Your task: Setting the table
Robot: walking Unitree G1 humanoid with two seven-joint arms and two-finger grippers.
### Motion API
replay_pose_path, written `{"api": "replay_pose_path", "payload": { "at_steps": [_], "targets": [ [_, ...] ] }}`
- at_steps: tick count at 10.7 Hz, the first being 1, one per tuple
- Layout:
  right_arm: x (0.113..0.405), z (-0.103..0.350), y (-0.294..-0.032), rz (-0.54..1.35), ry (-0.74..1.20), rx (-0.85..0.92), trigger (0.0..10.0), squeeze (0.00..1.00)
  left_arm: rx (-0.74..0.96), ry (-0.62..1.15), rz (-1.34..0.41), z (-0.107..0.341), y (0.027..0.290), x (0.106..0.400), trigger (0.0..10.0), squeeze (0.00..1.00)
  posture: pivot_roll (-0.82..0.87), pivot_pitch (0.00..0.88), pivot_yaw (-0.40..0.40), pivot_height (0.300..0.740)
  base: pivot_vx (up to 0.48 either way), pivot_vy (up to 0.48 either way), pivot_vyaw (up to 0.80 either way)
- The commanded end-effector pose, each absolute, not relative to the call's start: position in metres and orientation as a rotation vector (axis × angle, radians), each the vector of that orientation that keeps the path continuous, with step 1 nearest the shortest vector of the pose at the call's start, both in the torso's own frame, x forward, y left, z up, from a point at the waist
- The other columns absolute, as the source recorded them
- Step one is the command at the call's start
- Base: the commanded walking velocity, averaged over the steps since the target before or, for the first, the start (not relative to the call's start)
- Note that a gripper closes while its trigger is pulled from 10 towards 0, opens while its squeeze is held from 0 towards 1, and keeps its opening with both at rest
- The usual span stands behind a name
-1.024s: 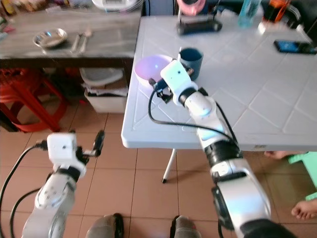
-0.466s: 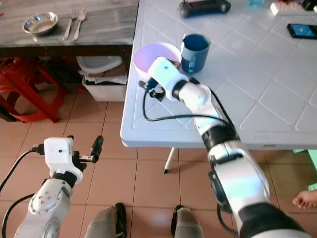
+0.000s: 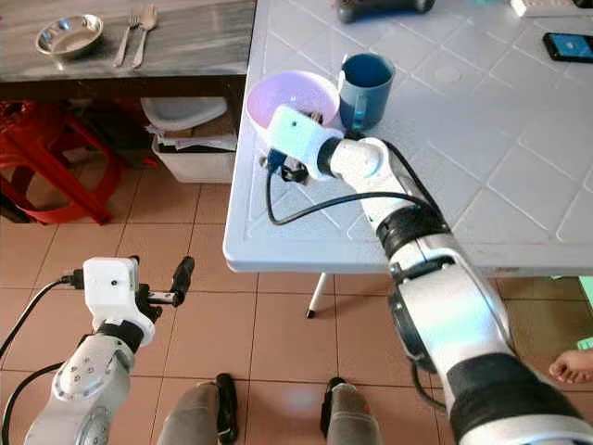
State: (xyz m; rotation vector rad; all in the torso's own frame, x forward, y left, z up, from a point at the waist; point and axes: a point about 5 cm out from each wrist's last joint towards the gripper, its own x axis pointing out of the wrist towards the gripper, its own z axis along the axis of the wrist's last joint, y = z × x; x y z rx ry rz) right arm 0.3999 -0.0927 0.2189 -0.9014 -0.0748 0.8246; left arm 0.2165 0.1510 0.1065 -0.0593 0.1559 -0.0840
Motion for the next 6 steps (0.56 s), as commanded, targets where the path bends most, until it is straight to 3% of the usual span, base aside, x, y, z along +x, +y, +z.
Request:
{"api": "replay_pose_path", "payload": {
  "at_steps": [1, 6],
  "targets": [
    [0.4, 0.22, -0.093, 0.848, -0.064, -0.975, 0.0, 0.0, -0.058, 0.18, -0.089, 0.103, 0.152, 0.212, 10.0, 0.0, 0.11, 0.263, 0.069, 0.74, 0.0, 0.0, 0.0],
    [0.403, 0.218, -0.104, 0.824, -0.038, -1.11, 0.0, 0.0, -0.058, 0.189, -0.088, 0.101, 0.151, 0.215, 10.0, 0.0, 0.11, 0.25, 0.065, 0.74, 0.0, 0.0, 0.0]
  ]
}}
